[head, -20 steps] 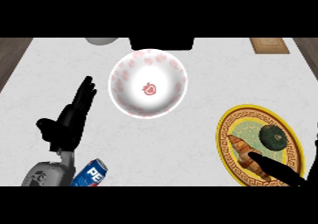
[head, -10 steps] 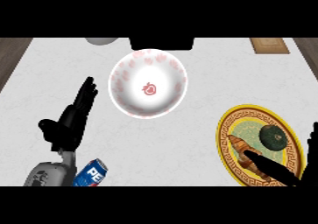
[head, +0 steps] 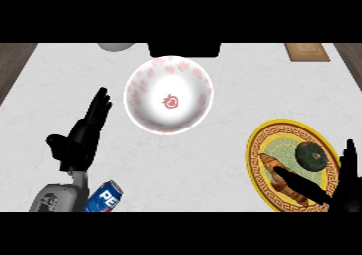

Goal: Pick the squash from the plate and place it in the bowl

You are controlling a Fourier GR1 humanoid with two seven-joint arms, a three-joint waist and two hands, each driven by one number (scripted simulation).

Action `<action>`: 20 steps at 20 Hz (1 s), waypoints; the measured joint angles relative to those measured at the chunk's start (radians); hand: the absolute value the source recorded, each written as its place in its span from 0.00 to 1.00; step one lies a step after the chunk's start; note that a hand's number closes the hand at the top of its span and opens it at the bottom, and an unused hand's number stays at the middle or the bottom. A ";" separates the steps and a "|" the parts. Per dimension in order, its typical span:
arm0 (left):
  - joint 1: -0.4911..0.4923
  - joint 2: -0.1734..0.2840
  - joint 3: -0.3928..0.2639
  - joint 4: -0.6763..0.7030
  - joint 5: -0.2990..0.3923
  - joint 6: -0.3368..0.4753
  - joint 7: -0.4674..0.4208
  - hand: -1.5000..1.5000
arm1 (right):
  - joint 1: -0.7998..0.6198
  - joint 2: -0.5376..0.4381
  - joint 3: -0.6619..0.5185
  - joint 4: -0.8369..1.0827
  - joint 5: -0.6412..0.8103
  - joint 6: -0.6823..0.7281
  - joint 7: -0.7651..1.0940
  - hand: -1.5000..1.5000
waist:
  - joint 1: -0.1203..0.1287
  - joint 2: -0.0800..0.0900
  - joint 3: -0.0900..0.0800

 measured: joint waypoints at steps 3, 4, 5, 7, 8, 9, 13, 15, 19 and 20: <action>-0.007 -0.013 0.000 -0.010 -0.015 0.000 0.016 0.50 | -0.016 -0.002 -0.028 0.047 -0.031 0.004 -0.049 0.00 | 0.000 0.000 0.000; 0.010 -0.010 0.000 -0.023 -0.016 -0.005 0.013 0.50 | -0.028 -0.002 -0.041 0.089 -0.046 0.001 -0.084 0.00 | 0.001 0.000 0.000; -0.003 -0.015 -0.001 -0.021 -0.020 -0.001 0.023 0.50 | -0.040 -0.009 -0.054 0.115 -0.047 -0.001 -0.091 0.00 | 0.001 0.000 0.000; 0.001 -0.023 0.000 -0.013 -0.023 -0.002 0.015 0.50 | -0.057 -0.019 -0.068 0.157 -0.033 -0.007 -0.083 0.00 | 0.001 0.000 0.000; -0.002 -0.019 0.005 -0.016 -0.023 -0.004 0.019 0.50 | -0.061 -0.026 -0.075 0.174 -0.023 -0.010 -0.075 0.00 | 0.001 0.000 -0.001; 0.005 -0.020 0.000 -0.032 -0.027 -0.004 0.029 0.50 | -0.074 -0.029 -0.081 0.202 -0.010 -0.020 -0.074 0.00 | 0.002 -0.001 -0.002; 0.010 -0.023 0.001 -0.037 -0.029 -0.015 0.027 0.50 | -0.108 -0.057 -0.089 0.242 0.041 -0.016 -0.006 0.00 | 0.002 -0.001 -0.002; 0.010 -0.021 0.010 -0.036 -0.026 -0.024 0.026 0.50 | -0.122 -0.068 -0.097 0.272 0.040 -0.005 -0.009 0.00 | 0.002 -0.001 -0.002; 0.000 -0.023 0.021 -0.029 -0.031 -0.032 0.032 0.50 | -0.148 -0.068 -0.100 0.331 0.024 0.007 -0.056 1.00 | 0.000 -0.002 -0.004; -0.005 -0.025 0.021 -0.027 -0.034 -0.030 0.035 0.50 | -0.157 -0.076 -0.090 0.349 0.035 0.017 -0.069 1.00 | 0.001 -0.002 -0.005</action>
